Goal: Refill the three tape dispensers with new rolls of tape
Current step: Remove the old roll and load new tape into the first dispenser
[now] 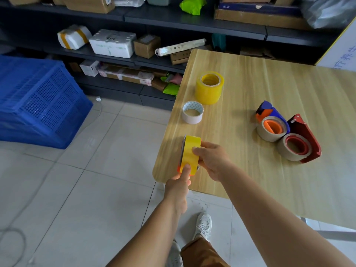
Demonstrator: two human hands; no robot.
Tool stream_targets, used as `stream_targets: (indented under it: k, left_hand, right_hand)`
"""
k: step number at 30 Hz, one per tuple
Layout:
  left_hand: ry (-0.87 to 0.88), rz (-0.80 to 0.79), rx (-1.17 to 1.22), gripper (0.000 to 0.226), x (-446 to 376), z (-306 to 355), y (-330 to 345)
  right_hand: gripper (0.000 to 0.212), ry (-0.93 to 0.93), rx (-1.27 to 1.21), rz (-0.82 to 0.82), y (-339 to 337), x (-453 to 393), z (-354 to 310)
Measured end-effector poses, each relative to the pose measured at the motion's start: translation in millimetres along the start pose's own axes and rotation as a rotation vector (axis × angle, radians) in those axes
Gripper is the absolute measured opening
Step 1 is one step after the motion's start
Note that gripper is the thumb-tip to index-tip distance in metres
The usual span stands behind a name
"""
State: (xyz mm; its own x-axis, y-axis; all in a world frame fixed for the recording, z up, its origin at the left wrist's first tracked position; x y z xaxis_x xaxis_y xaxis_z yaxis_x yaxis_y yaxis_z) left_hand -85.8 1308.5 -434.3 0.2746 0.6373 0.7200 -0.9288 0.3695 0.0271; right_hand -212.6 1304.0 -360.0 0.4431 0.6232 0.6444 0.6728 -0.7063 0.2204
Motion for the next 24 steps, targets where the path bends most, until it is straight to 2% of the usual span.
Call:
stream_targets:
  k: [2, 5, 11, 14, 18, 24]
  left_hand:
    - [0.002, 0.0, -0.011, 0.063, -1, -2, -1]
    - [-0.005, 0.002, -0.02, 0.064, -1, -6, -3]
    - [-0.002, 0.04, -0.031, 0.063, 3, -6, -10]
    - [0.054, 0.122, -0.084, 0.068, 6, 1, -17]
    - [0.176, 0.168, -0.245, 0.047, 9, 15, -25]
    - [0.218, 0.195, -0.377, 0.027, 12, 24, -30]
  right_hand:
    - [0.04, -0.005, 0.017, -0.005, -1, -1, 1]
    - [0.019, -0.013, 0.062, -0.018, -1, -1, 2]
    - [0.028, -0.031, 0.083, -0.031, -1, -1, 5]
    - [0.034, -0.036, 0.092, -0.032, -1, -2, 5]
    - [0.029, -0.047, 0.092, -0.024, -2, -2, 6]
    - [0.045, -0.032, 0.095, -0.02, -3, -3, 7]
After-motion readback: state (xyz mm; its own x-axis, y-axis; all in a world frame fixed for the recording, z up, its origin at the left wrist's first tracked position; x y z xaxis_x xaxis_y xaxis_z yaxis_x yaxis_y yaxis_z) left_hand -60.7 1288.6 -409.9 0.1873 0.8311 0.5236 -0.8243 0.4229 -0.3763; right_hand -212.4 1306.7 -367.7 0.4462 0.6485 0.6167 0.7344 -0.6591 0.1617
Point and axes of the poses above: each hand's wrist, its own x-axis away from the middle knuckle, its own y-axis out of the palm, z = x × y, the point moved 8 cm from there along -x, towards the middle knuckle, and after that the axes turned 14 degrees about -x, right-handed, at the moved point
